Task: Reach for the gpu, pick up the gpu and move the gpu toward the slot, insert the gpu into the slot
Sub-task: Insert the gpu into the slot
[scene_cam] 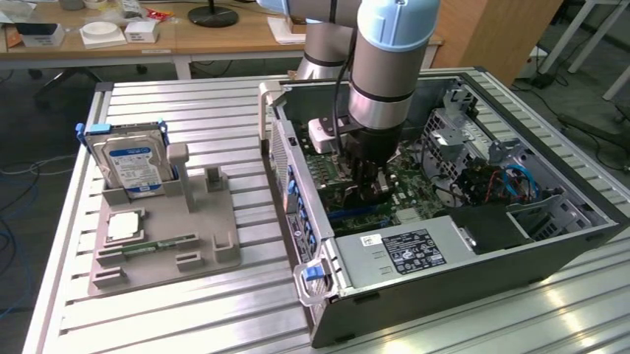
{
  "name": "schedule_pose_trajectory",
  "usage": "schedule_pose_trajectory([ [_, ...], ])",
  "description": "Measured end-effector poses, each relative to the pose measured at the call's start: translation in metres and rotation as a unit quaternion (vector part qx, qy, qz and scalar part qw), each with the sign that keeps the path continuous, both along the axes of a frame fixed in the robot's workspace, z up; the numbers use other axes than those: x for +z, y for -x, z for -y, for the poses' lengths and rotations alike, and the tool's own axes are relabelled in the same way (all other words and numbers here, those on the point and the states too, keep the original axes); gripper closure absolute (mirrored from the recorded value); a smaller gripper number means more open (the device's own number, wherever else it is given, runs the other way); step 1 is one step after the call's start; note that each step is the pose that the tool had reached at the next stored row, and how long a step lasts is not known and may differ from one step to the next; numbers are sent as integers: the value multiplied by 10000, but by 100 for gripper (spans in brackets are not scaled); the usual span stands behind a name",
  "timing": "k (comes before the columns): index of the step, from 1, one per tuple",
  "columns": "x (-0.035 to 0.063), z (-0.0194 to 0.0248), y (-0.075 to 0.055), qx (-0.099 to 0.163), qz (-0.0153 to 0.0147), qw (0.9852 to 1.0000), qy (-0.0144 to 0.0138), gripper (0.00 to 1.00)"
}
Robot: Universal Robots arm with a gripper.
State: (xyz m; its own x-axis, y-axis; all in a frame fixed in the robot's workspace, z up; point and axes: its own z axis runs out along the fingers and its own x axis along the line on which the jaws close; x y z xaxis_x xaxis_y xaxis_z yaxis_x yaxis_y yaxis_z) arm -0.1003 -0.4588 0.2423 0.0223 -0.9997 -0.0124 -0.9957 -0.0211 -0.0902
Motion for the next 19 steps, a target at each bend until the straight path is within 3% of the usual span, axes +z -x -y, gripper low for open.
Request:
schedule_pose_trajectory([
  [19, -14, 6, 0, -12, 1, 10000, -3, 73],
])
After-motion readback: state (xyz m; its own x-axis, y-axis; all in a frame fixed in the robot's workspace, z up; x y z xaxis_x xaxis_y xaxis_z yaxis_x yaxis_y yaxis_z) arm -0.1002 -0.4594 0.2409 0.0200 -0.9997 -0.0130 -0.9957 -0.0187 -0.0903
